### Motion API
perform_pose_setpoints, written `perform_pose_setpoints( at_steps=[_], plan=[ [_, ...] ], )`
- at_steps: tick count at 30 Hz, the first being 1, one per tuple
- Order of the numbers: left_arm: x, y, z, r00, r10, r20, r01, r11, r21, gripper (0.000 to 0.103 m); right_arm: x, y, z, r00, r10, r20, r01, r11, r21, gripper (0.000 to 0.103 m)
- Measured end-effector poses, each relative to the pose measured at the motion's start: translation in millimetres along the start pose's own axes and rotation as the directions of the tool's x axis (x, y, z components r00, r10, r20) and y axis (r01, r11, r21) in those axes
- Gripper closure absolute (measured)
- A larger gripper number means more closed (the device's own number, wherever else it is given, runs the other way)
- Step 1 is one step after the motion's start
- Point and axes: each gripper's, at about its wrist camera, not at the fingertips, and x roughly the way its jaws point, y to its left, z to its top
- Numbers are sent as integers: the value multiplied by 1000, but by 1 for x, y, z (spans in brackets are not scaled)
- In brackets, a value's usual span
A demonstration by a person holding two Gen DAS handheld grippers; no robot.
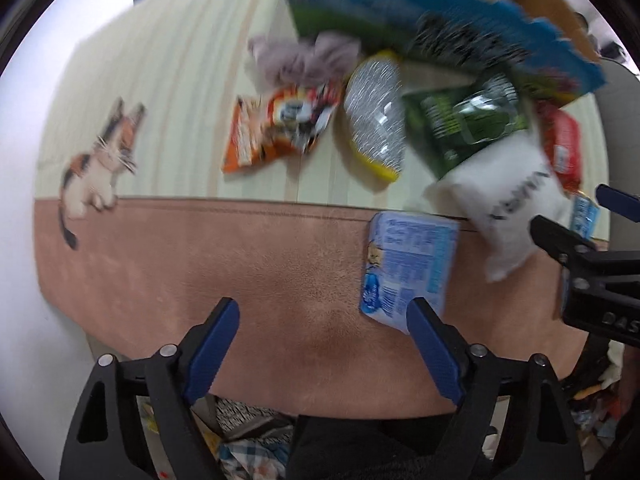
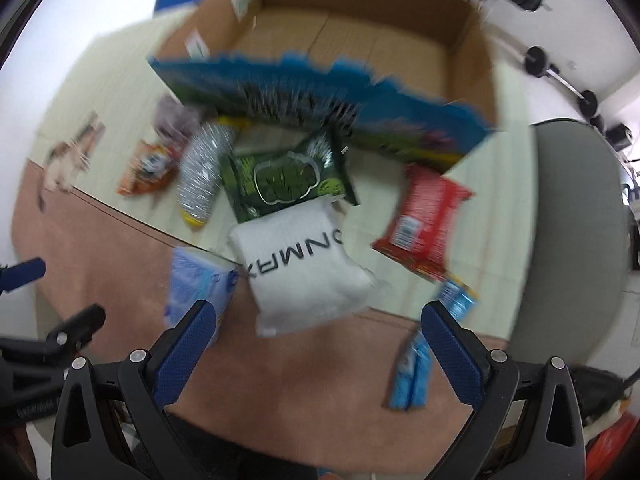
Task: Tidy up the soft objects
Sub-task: 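Grasp the blue-white tissue pack with the left tool while the right grasps the white NMRX pouch, then carry both packs into the cardboard box and open both tools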
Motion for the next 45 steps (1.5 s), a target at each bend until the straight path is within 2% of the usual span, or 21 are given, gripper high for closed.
perform_pose_setpoints(
  at_steps=[4, 6, 7, 8, 9, 11, 13, 15, 19, 25, 29, 31, 34, 36, 39, 42, 44, 45],
  plan=[
    [24, -3, 4, 999, 10, -37, -10, 1000, 24, 18, 61, 14, 17, 996, 4, -93, -9, 999, -53, 0],
    [34, -9, 5, 998, 9, -57, -7, 999, 42, 18, 78, 18, 19, 994, -44, -101, 38, 997, -61, 0],
    [37, -13, 3, 997, 0, -74, 3, 999, 51, 18, 82, 16, 19, 992, -69, -104, 65, 997, -42, 8],
    [40, -16, 1, 996, -15, -90, 20, 998, 56, 18, 85, 10, 18, 992, -47, -117, 48, 999, 2, 10],
    [42, -18, -1, 995, -27, -96, 32, 998, 54, 18, 85, -2, 16, 991, -6, -135, 19, 995, 95, 11],
    [45, -22, -3, 993, -55, -104, 60, 997, 48, 18, 86, -23, 7, 982, 48, -180, -6, 973, 231, 16],
    [48, -27, -4, 990, -82, -115, 88, 995, 41, 18, 89, -36, -3, 966, 131, -222, -54, 945, 323, 16],
    [54, -34, -2, 988, -94, -121, 100, 994, 47, 18, 94, -43, -12, 947, 202, -250, -103, 927, 360, 16],
    [70, -51, 7, 990, -69, -121, 80, 993, 84, 18, 95, -48, -15, 965, 141, -221, -63, 944, 325, 6],
    [88, -62, 12, 987, -81, -138, 91, 994, 68, 18, 130, -45, -14, 951, 188, -243, -86, 922, 378, 6],
    [96, -56, 10, 978, -141, -156, 147, 989, 27, 27, 168, -43, -7, 948, 187, -255, -64, 903, 425, 6],
    [98, -53, 9, 973, -158, -166, 163, 986, 20, 28, 181, -41, -12, 953, 184, -242, -63, 898, 436, 10],
    [92, -53, 4, 950, -267, -164, 273, 962, 13, 29, 179, -46, -28, 947, 197, -252, -66, 891, 450, 10],
    [90, -59, 5, 945, -289, -156, 298, 954, 37, 28, 181, -49, -35, 946, 210, -246, -78, 887, 456, 10],
    [103, -73, 2, 967, -203, -154, 220, 970, 103, 28, 186, -54, -41, 941, 230, -246, -91, 876, 473, 10],
    [118, -89, 8, 974, -157, -161, 179, 975, 129, 28, 193, -58, -40, 940, 235, -248, -90, 871, 484, 10],
    [121, -98, 9, 975, -159, -154, 180, 975, 133, 46, 198, -59, -31, 941, 218, -260, -75, 881, 466, 10],
    [122, -99, 8, 975, -161, -154, 181, 976, 124, 47, 201, -57, -31, 942, 204, -267, -65, 889, 453, 11]
  ],
)
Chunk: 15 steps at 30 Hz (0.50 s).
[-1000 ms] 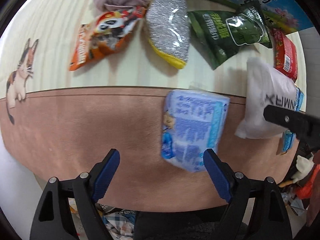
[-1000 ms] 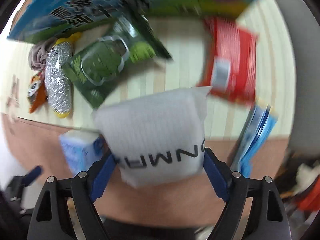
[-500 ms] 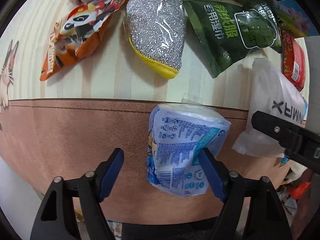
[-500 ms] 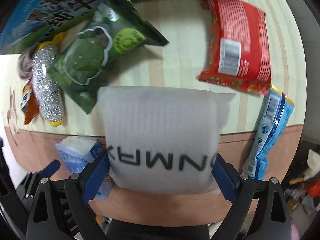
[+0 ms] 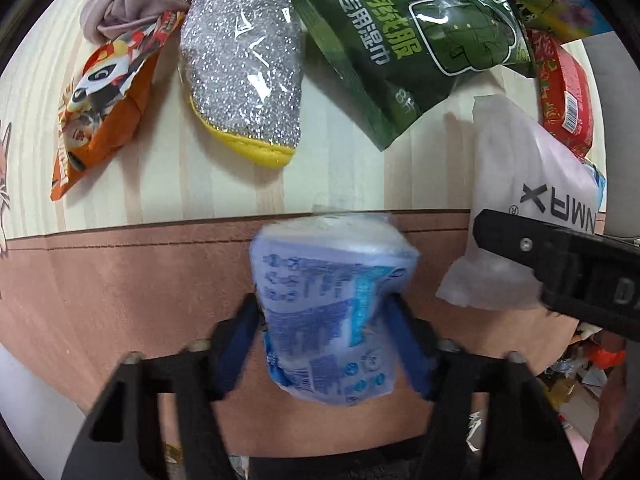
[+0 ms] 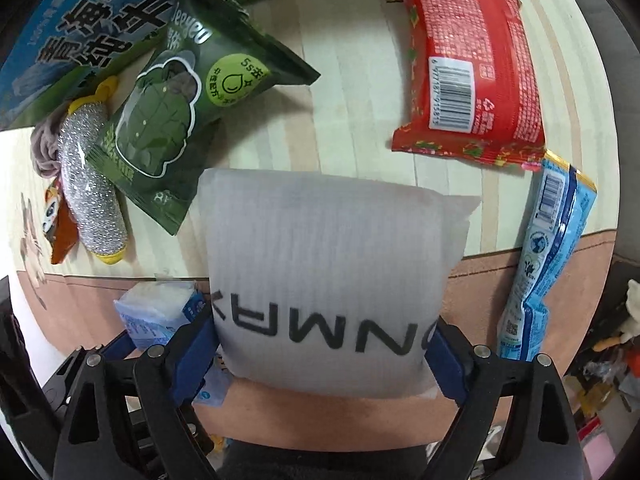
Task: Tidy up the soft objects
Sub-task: 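Carry both packs into the cardboard box and open both tools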
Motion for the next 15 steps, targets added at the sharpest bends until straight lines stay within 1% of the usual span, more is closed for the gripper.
perform_pose_setpoints(
  at_steps=[2, 3, 5, 7, 11, 12, 15],
  plan=[
    [-7, 1, -1, 1000, 8, 14, -8, 1000, -19, 52, 2, 10, 6, 1000, -25, 0, 25, 1000, -14, 16],
    [-15, 11, 2, 1000, 4, 20, -4, 1000, -27, 53, 5, 10, 6, 999, -33, 6, 33, 999, -19, 16],
    [-19, 17, -1, 1000, -9, 24, 10, 999, -40, 59, 8, 11, 5, 999, -37, 15, 38, 999, -20, 21],
    [-21, 21, -1, 999, -19, 39, 21, 999, -50, 62, 10, 5, 2, 999, -26, 22, 27, 1000, -8, 24],
    [-32, 24, -6, 997, -27, 73, 32, 998, -56, 65, 7, -3, -1, 999, 10, 37, -10, 1000, 15, 31],
    [-35, 25, -8, 996, -36, 78, 40, 998, -57, 65, 3, -10, -6, 999, 16, 43, -16, 1000, 17, 32],
    [-51, 27, -16, 992, -78, 104, 84, 995, -58, 66, -5, -9, -11, 997, 37, 67, -38, 999, 10, 33]
  ],
)
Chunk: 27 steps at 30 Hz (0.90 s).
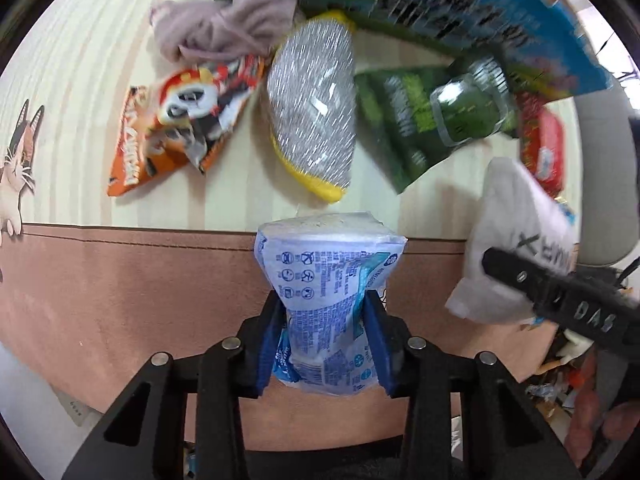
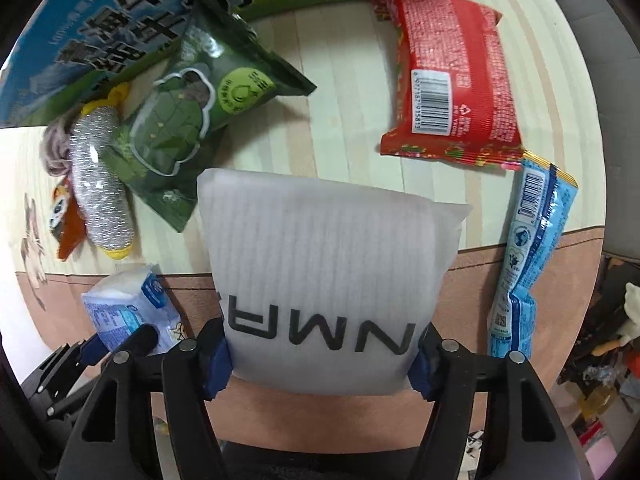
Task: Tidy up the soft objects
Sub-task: 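Carry both packs into the cardboard box and open both tools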
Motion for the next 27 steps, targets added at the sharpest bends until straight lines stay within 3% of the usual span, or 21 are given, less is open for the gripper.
perform_pose_setpoints(
  at_steps=[5, 9, 14, 18, 21, 27],
  plan=[
    [-51, -12, -10, 996, -44, 76, 41, 998, 40, 66, -31, -7, -17, 997, 58, 52, -56, 998, -29, 33],
    [-98, -34, -7, 987, -74, 145, 61, 994, 93, 66, -85, -7, -32, 987, 104, 119, -96, 993, -74, 33],
    [-163, -37, 39, 975, -104, 196, 72, 984, 162, 66, -176, 3, -36, 964, 147, 222, -118, 983, -139, 33],
    [-199, -51, 109, 970, -106, 219, 66, 981, 182, 66, -225, 9, 2, 945, 162, 284, -117, 979, -168, 33],
    [-206, -62, 165, 971, -61, 232, 19, 983, 180, 66, -245, 11, 51, 938, 122, 325, -65, 981, -183, 33],
    [-162, -69, 272, 990, -33, 134, 16, 991, 130, 66, -233, 23, 163, 964, 74, 257, -23, 980, -195, 33]
  ],
)
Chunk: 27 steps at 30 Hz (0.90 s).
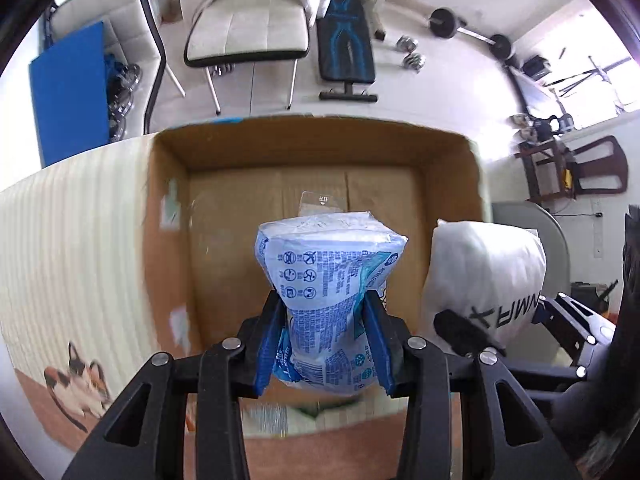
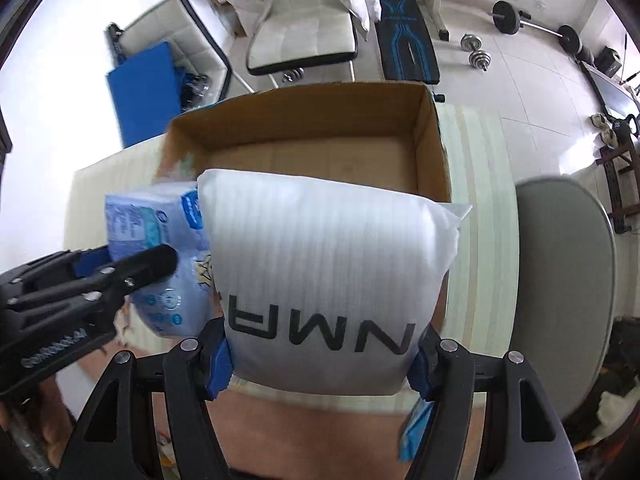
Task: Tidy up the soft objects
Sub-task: 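Carry both packs into the cardboard box and open both tools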
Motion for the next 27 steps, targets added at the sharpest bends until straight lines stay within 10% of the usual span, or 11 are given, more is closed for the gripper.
perform_pose_setpoints(
  at_steps=[7, 21, 27],
  plan=[
    [67, 3, 61, 993, 15, -118, -18, 1000, -25, 66, 88, -16, 79, 993, -50, -107, 45, 998, -48, 33],
    [107, 2, 86, 983, 15, -182, -23, 999, -41, 63, 160, -25, 118, 973, -81, -215, 68, 995, -69, 28],
    [59, 5, 82, 994, 70, -85, -71, 997, -8, 15, 145, -17, 119, 977, -74, -200, 63, 996, -61, 4]
  ],
)
